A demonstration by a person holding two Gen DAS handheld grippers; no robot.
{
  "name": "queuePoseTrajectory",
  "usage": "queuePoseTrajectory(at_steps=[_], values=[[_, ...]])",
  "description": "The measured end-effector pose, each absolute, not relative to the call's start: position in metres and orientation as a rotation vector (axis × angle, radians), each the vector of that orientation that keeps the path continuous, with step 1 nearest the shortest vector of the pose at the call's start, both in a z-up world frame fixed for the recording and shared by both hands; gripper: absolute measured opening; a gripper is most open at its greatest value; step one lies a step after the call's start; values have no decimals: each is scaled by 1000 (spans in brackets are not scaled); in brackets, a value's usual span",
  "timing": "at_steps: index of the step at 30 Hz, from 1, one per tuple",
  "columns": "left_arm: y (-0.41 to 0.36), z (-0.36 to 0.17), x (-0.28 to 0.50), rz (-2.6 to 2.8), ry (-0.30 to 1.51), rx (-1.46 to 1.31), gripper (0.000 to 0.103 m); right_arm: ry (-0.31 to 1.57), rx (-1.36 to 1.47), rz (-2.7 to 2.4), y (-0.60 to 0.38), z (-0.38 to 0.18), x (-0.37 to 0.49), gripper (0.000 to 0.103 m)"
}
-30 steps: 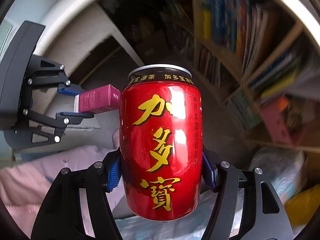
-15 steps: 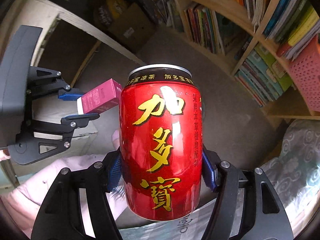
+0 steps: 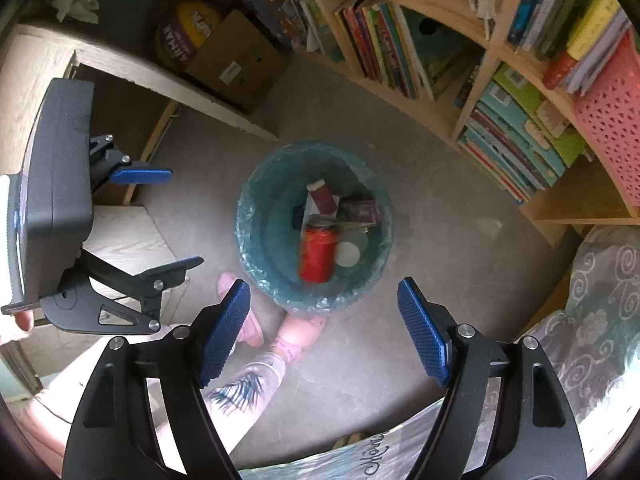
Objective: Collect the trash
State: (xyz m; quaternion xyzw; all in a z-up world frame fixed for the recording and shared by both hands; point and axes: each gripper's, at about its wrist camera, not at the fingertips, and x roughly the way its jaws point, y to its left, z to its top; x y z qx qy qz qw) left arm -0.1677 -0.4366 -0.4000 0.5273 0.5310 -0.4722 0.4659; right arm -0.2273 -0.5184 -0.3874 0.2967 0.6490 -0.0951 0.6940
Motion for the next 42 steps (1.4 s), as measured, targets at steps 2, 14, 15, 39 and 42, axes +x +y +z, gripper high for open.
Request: queuePoseTrajectory(at_steps=[2,14,15,39,42], values=[[-437,-400,-170,-1165,1315,1288,82,1443,671,-219,-521,-386,-233,76],[-436,-378,-182,-1162,1245,1296,96,1353,735,-348,-528,-356,-270,88],[-435,-374,-184,-1162,1241,1295,96,1350,733,-368,-528,-352,-273,89],[-388,-101,-190,-1103,1112,901,96,1058,535,-645,-489,-105,-327,91],[-376,-69,-180,-1059,1070,848,96,1044,520,-592,-482,-82,-317,91]])
